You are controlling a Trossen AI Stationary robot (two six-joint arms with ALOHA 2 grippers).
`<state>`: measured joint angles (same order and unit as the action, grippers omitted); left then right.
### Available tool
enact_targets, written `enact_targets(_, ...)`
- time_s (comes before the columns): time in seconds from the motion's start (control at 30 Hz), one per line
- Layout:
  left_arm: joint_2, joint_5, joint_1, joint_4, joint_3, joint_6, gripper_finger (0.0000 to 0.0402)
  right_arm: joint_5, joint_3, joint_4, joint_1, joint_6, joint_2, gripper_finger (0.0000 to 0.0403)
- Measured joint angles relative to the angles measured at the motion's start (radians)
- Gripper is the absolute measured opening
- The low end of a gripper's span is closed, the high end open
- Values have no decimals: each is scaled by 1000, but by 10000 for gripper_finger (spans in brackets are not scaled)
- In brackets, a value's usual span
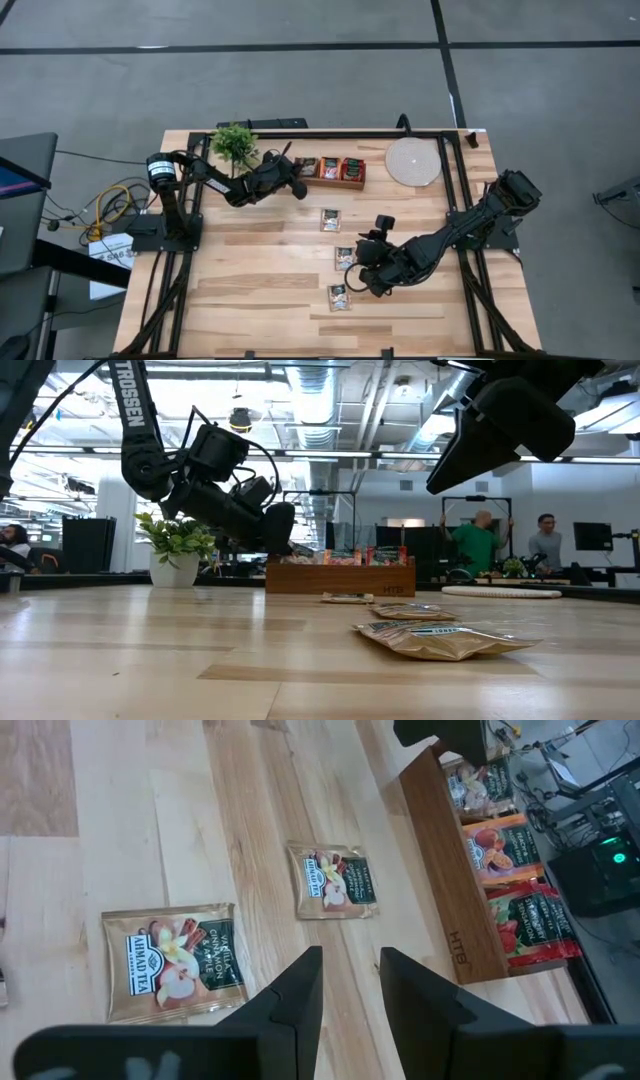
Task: Pick & Place Tea
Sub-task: Put the brown tea bag into the left section of the wooden organizer
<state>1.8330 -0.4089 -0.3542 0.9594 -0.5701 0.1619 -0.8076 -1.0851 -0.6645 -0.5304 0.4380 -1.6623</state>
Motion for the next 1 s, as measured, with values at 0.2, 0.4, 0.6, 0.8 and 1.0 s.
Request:
enact_targets(0.2,-1,13,0,0,0,0,77,0,0,0,0,0,0,98)
enact_targets(0.4,-5,12,5,-4,0,-40,130,0,0,0,0,0,0,98)
enact_targets(0.6,-61,-40,32,-8,1,-127,145,0,0,-1,0,0,0,98)
enact_targets(0.8,-134,-104,43,-42,1,-197,146,-1,0,-1,0,0,0,98)
enact_targets(1.0,-186,-26,81,-62,1,-128,146,-1,0,-2,0,-1,0,98)
